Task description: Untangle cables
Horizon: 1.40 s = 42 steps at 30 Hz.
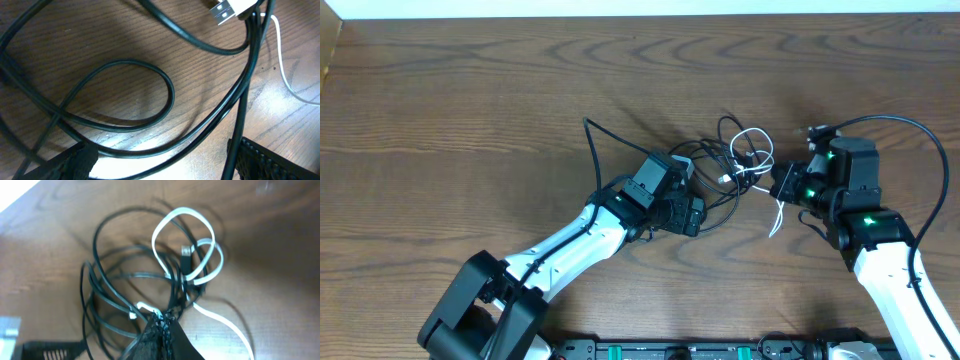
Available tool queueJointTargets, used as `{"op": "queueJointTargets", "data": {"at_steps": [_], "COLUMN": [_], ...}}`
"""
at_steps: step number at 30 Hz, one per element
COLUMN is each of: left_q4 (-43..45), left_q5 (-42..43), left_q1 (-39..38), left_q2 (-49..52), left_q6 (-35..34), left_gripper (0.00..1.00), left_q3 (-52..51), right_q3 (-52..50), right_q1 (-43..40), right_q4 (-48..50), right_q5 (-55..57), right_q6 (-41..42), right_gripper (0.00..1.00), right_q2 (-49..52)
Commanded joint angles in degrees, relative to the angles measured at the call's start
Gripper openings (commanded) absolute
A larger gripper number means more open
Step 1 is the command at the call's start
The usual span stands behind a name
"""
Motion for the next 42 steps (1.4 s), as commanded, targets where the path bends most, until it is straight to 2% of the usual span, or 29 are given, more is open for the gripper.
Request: {"op": "queueJointTargets", "data": {"at_steps": [1, 6, 12, 17, 21, 27, 32, 36, 42], "left_q4": [0.0, 0.0, 0.0, 0.0, 0.0, 0.0, 0.0, 0.0, 0.0], "left_q5": [-1.0, -1.0, -1.0, -1.0, -1.0, -1.0, -1.0, -1.0, -1.0], "left_q1": [0.2, 0.2, 0.2, 0.2, 0.2, 0.2, 0.2, 0.2, 0.2], "left_q2": [-0.4, -0.4, -0.4, -0.4, -0.4, -0.4, -0.4, -0.4, -0.4], "left_q6": [0.6, 0.6, 0.6, 0.6, 0.6, 0.6, 0.6, 0.6, 0.6], "left_gripper": [0.89, 0.89, 0.89, 0.89, 0.89, 0.89, 0.89, 0.89, 0.89], "left_q3": [-0.1, -0.1, -0.1, -0.1, -0.1, -0.1, -0.1, -0.1, -0.1], "right_q3": [0.2, 0.2, 0.2, 0.2, 0.3, 0.5, 0.5, 0.5, 0.3], "right_q1": [-0.1, 1.6, 2.2, 2.2, 2.2, 2.1, 2.1, 2.1, 2.1], "right_q4": [2.8, 5.2, 5.3, 8.7, 11.6, 16.2, 18.9, 17.5, 13.9], "right_q5": [2.0, -4.9, 0.3, 2.4, 3.8, 3.7, 4.1, 4.3, 4.3], "right_q6": [-3.0, -23.8, -30.3, -30.6, -28.0, -22.9, -22.5, -22.5, -22.6], "right_gripper": [0.01, 0.01, 0.02, 0.01, 0.01, 0.01, 0.01, 0.01, 0.01], "right_q2": [0.3, 3.1, 10.8, 18.2, 18.6, 10.7, 0.9, -5.5, -4.5]}}
